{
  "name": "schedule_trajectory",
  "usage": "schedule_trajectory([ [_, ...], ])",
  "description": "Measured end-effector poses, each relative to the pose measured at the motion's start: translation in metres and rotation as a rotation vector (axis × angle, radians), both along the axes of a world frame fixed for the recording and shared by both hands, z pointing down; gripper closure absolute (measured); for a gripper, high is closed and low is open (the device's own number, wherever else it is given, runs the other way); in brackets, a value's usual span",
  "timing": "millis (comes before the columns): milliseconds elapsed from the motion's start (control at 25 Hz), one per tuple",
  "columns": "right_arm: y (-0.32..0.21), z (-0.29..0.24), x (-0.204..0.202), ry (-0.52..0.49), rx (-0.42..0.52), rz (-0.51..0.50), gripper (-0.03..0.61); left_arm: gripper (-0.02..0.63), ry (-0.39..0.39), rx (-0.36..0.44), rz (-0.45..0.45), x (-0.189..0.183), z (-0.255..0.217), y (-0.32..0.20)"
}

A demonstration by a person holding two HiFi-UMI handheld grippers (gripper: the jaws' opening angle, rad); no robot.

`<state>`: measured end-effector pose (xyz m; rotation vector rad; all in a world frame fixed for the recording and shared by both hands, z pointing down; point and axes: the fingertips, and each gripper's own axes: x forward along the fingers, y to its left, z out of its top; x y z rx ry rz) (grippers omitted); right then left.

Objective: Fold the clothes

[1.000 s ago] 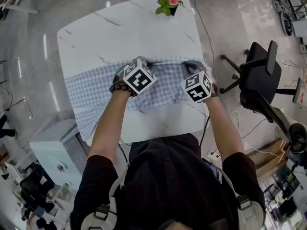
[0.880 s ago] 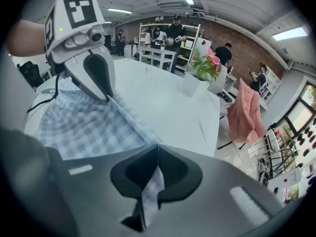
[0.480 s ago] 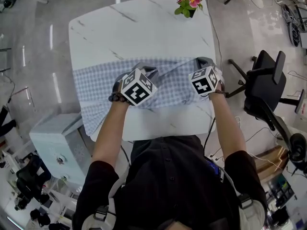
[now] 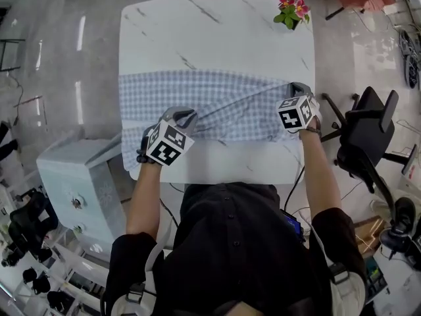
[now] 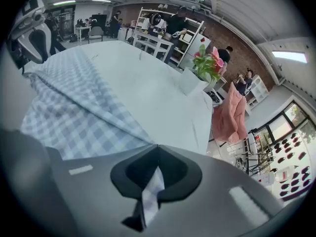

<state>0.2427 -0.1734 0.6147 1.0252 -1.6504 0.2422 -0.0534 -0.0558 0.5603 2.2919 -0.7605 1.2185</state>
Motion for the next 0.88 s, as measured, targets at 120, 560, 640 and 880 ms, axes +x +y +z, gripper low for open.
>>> schedule_trajectory([
  [120,0.004,-0.005,-0.004,0.01,0.026,0.028,0.572,0.576,-0.032,-0.016,-0.043,-0.038,0.007,0.024],
  [560,0.05,-0.043,-0.14,-0.103,0.09,-0.183,0.525,0.575,-0.066,-0.027,-0.176,-0.151,0.012,0.081],
  [640,0.065,-0.048,-0.184,-0.136,0.089,-0.291,0.525,0.575,-0.071,-0.018,-0.186,-0.167,0.01,0.089],
  [880,0.116,-0.048,-0.295,-0.226,-0.012,-0.565,0.523,0.572,-0.062,-0.028,-0.203,-0.212,0.014,0.123],
])
